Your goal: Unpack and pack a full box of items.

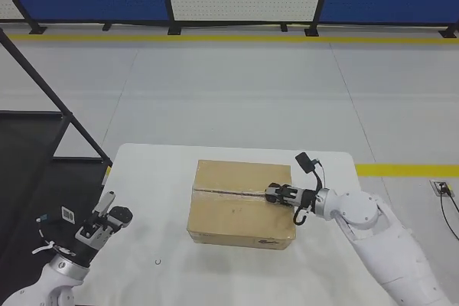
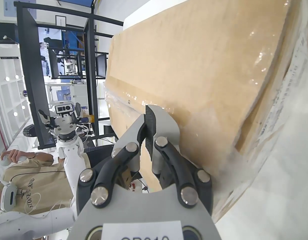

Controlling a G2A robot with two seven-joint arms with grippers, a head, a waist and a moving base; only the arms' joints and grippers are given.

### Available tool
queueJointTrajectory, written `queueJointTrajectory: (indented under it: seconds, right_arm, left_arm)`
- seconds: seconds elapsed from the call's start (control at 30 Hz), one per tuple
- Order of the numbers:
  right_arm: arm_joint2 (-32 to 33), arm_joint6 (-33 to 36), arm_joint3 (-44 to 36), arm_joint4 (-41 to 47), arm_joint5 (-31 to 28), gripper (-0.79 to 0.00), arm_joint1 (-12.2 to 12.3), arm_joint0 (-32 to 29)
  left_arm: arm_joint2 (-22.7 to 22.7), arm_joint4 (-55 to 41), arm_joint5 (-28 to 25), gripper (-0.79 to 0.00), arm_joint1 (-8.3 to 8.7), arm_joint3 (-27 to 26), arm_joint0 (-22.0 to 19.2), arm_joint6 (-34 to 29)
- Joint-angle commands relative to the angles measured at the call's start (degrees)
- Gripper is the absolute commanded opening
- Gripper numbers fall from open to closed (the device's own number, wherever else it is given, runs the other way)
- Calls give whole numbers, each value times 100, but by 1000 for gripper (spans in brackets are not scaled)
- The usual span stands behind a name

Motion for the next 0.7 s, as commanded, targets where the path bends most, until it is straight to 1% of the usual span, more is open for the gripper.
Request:
queueJointTrajectory:
  seconds: [0.0, 0.1, 0.37, 0.5, 0.57, 0.67]
  right_arm:
    - [-127, -81, 75, 8, 111, -785, -52, 96]
    - [-250, -183, 172, 10, 184, -785, -116, 231]
    - [-250, -183, 172, 10, 184, -785, -116, 231]
    - [-239, -216, 170, 28, 173, -785, -116, 211]
    - [-167, -317, 160, 126, 104, -785, -111, 97]
    - [-196, -326, 85, 38, 134, -785, -119, 60]
  left_arm:
    - [-16, -66, -18, 0, 21, 29, 24, 11]
    - [-34, -148, -44, 0, 54, 71, 44, 17]
    - [27, -168, 17, 0, 142, 202, 49, 30]
    - [194, 11, 126, 0, 191, 314, -17, -24]
    - [306, 146, 179, 0, 216, 391, -81, -43]
    - [512, 324, 245, 0, 251, 513, -198, -104]
